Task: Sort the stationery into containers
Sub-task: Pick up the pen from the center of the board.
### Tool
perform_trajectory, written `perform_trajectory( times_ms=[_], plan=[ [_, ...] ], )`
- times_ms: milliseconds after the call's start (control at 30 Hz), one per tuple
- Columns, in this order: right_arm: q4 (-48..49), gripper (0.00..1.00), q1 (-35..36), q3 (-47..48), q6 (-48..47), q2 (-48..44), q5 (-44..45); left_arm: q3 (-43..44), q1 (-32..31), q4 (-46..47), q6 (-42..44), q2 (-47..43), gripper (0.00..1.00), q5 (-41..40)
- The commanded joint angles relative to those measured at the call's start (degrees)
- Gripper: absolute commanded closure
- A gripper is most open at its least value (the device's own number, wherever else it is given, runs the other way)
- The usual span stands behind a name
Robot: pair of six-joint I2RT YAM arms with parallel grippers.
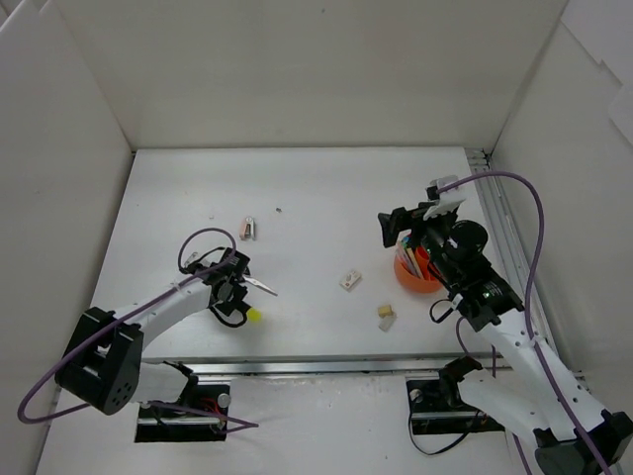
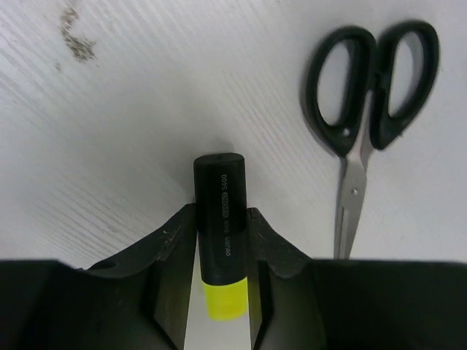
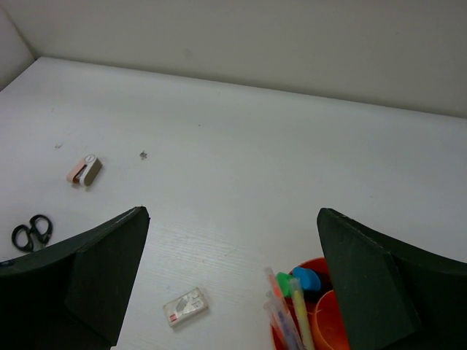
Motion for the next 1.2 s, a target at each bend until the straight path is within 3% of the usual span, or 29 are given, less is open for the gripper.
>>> perform_trajectory(
  times_ms=[0, 133, 333, 600, 933, 1167],
  plan=[
    [7.09, 0.02, 0.7, -2.52, 1.1, -0.46, -12.77, 5.06, -3.34, 0.3, 2.28, -4.92, 1.0, -3.8],
    [15.36, 0.02, 1.05, -7.44, 3.12, 1.29, -26.75, 8.58, -7.13, 3.64, 5.63, -9.33, 1.0, -5.84],
    [21.34, 0.02, 4.29, -7.01, 6.2, 10.76, -38.21, 13.24, -10.56, 8.92, 9.76, -12.59, 1.0, -9.26],
    [26.36, 0.02, 13.96, -3.42, 2.43, 22.19, -37.88, 13.43, -15.3, 18.31, 12.83, -14.35, 1.0, -10.85],
    [27.15, 0.03, 18.36, 4.06, 0.41, 33.81, -36.29, 12.37, -20.58, 18.24, 11.61, -17.07, 1.0, -16.91],
    [27.24, 0.25, 18.89, 6.61, 0.15, 37.42, -38.4, 11.67, -22.25, 17.89, 10.99, -17.86, 1.0, -19.28]
  ],
)
